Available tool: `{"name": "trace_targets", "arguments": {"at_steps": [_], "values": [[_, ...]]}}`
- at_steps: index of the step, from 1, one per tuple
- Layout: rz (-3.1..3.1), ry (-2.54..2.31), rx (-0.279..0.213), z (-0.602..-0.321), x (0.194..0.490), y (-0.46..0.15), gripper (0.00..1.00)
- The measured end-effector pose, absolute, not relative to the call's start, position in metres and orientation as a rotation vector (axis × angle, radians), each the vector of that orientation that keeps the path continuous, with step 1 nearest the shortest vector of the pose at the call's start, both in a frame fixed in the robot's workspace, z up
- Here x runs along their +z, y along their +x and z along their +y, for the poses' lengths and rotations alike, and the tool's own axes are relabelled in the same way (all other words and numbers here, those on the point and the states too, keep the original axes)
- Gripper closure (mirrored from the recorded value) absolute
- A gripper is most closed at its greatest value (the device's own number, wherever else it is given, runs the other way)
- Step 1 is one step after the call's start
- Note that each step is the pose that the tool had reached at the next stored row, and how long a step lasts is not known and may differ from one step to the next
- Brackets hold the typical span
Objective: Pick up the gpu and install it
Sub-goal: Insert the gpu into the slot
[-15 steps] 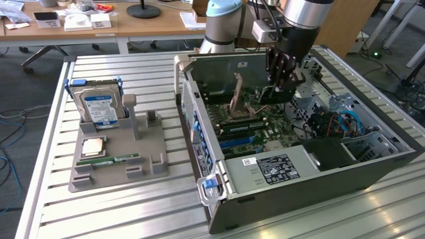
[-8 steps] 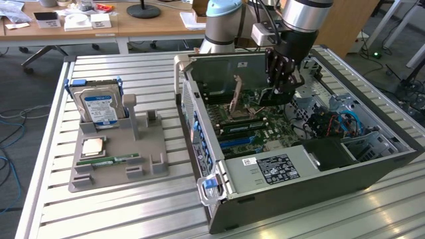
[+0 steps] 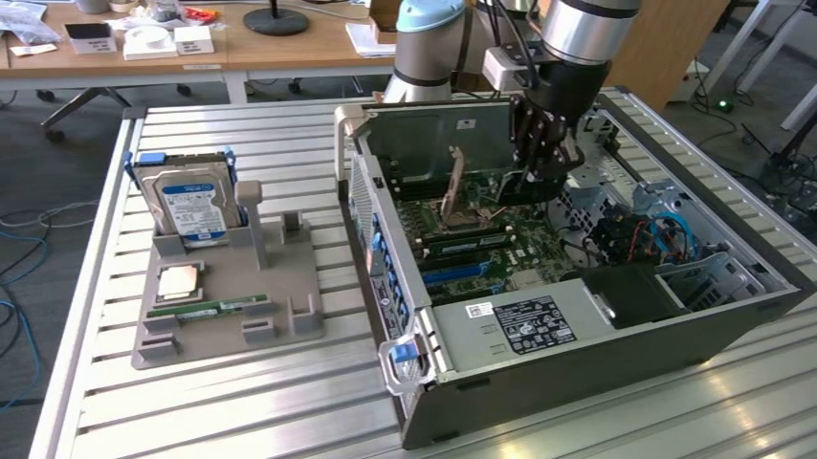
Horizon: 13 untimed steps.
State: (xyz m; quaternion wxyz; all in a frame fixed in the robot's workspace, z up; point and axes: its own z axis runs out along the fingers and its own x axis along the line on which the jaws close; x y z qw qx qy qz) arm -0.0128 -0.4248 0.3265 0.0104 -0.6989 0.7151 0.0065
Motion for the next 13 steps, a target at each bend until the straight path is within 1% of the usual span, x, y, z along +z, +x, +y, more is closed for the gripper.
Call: {"name": "trace_targets", "arguments": {"at_steps": [13], "values": [[2.232,-2.181,0.02,-0.4274,0.3215,-0.0128,0.74]]}}
